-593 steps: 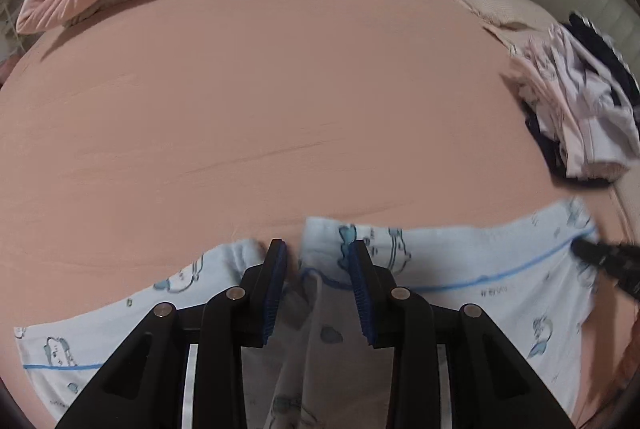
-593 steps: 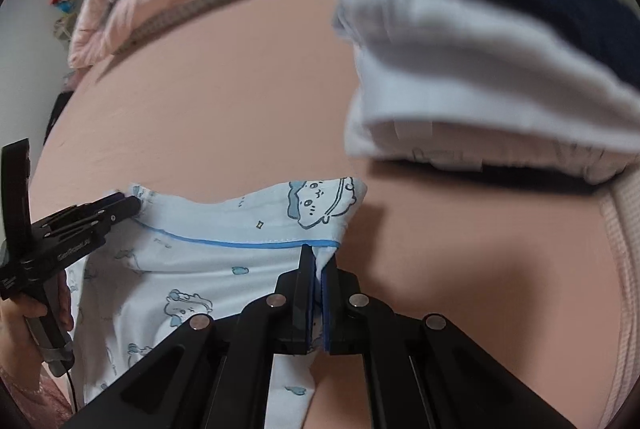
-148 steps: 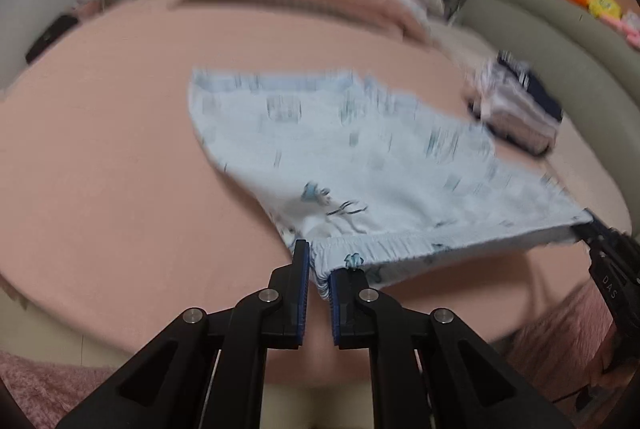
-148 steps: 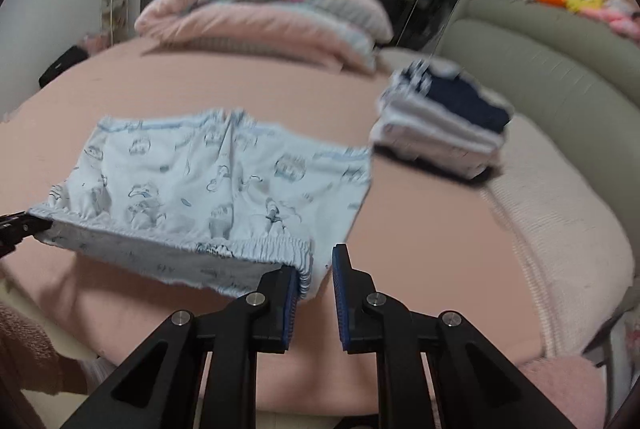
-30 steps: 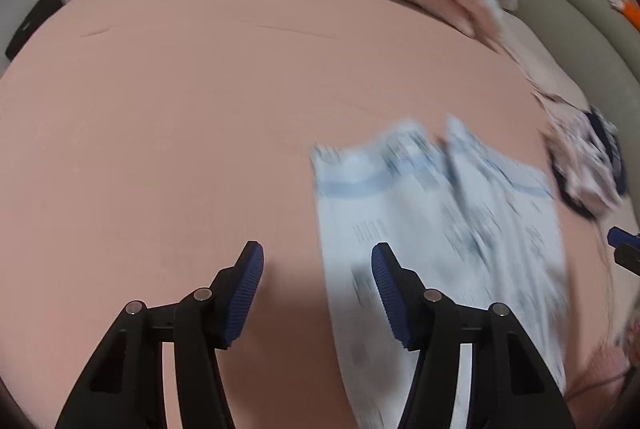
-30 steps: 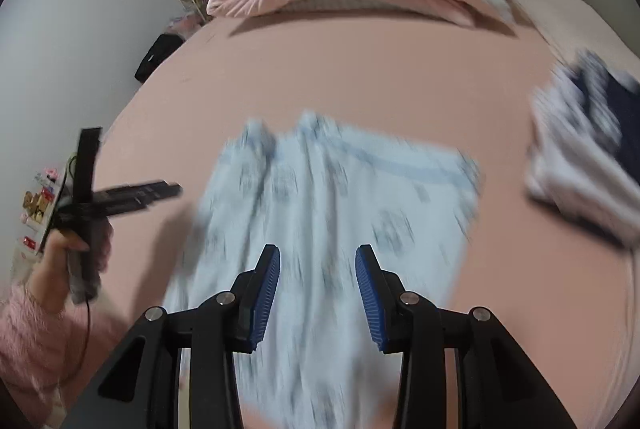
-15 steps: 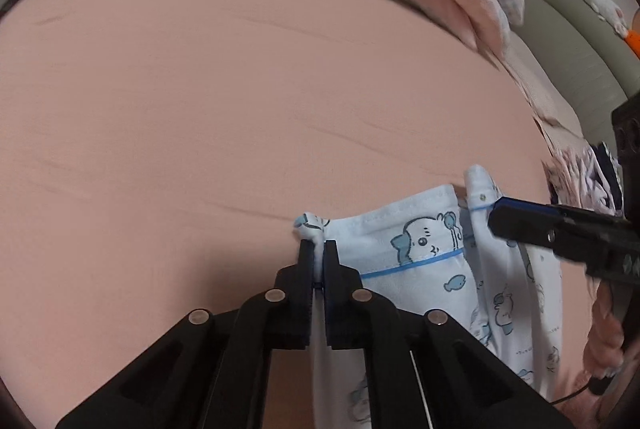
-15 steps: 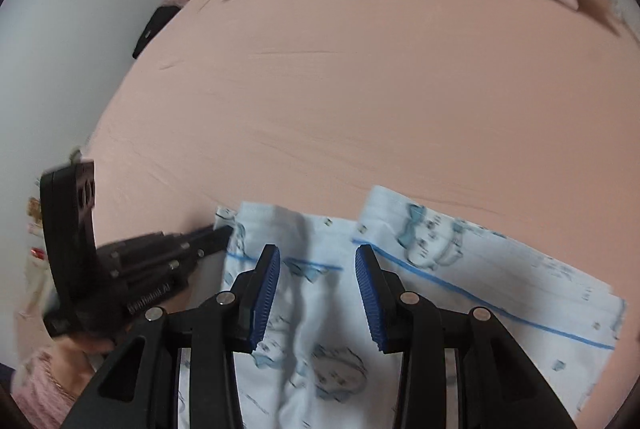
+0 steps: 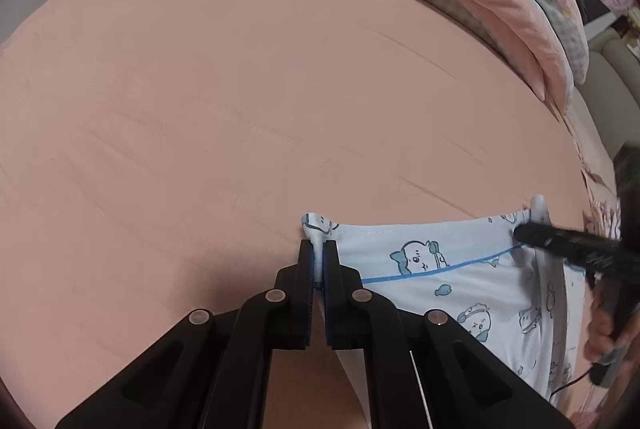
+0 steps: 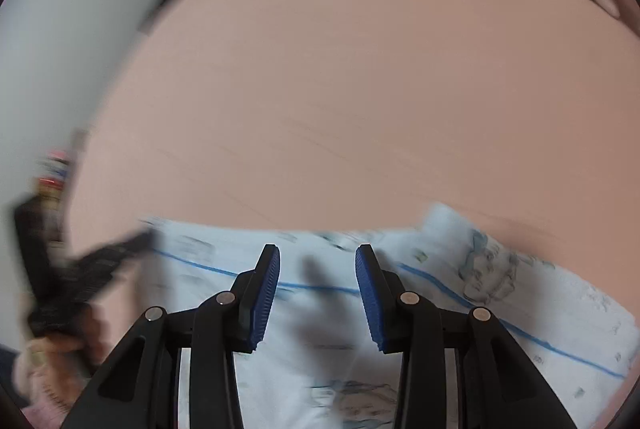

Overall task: Fold clothes
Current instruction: 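Grasp the waistband with the left tool while the right tool grasps beside it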

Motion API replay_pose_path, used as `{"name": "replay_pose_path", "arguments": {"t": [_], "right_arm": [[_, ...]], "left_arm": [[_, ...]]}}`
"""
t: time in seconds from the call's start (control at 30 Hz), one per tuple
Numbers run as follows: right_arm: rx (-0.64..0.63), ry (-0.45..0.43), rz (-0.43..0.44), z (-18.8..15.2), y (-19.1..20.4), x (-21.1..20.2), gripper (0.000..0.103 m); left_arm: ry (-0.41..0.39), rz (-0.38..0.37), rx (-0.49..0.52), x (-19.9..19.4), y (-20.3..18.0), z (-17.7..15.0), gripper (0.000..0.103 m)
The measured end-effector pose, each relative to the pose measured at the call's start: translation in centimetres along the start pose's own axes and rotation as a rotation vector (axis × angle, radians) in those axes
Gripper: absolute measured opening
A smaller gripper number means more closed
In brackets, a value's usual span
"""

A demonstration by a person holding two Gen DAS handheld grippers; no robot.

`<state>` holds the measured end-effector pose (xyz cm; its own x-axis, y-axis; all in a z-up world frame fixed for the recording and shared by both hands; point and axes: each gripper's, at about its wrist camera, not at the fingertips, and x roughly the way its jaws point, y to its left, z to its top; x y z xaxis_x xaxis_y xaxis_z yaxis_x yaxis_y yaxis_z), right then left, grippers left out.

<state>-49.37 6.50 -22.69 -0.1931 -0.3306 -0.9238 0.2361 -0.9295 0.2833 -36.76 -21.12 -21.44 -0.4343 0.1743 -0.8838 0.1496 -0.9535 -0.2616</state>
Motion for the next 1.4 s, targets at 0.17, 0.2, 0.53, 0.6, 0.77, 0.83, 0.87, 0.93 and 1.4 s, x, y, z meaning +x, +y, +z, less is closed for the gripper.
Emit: {"name": "replay_pose_path", "arguments": {"t": [0.17, 0.2, 0.53, 0.6, 0.77, 0.83, 0.87, 0.93, 1.4], "right_arm": [[0.057, -0.03, -0.058, -1.3, -3.1, -1.8, 0.034], [0.038, -0.036, -0.087, -1.3, -3.2, -2.2, 0.034], [-0.12, 0.014, -0.202, -0.6, 0.1, 0.1, 0.04], [-0.14, 0.024, -0.232, -1.1, 0.8, 0.6, 0.04], [-0.213, -0.027, -0.253, -1.8, 3.5, 0.1, 0.04], [-0.246, -0.077, -0.277, -2.1, 4.6, -0.5, 0.04], [-0.26, -0.084, -0.271, -2.3, 5.1, -0.6, 0.04], [-0.271, -0.045, -0.242, -2.3, 5.6, 0.4, 0.04], [-0.086, -0.092, -0.028, -2.5, 5.5, 0.5, 0.0]], "left_arm": [[0.008, 0.012, 0.054, 0.5, -0.5, 0.1, 0.003], [0.01, 0.01, 0.056, 0.6, -0.6, 0.2, 0.003], [0.008, -0.066, 0.031, -0.2, -0.2, 0.8, 0.003], [0.01, -0.064, 0.034, 0.1, -0.2, 0.6, 0.003], [0.003, -0.04, 0.059, -0.1, -0.7, 0.7, 0.003], [0.0, -0.035, 0.067, -0.4, -0.7, 1.0, 0.003], [-0.001, -0.032, 0.072, -0.5, -0.6, 1.1, 0.003], [0.003, -0.016, 0.082, 1.0, -1.9, 2.2, 0.003], [-0.041, 0.001, 0.139, 1.5, -3.1, 2.5, 0.004]]}}
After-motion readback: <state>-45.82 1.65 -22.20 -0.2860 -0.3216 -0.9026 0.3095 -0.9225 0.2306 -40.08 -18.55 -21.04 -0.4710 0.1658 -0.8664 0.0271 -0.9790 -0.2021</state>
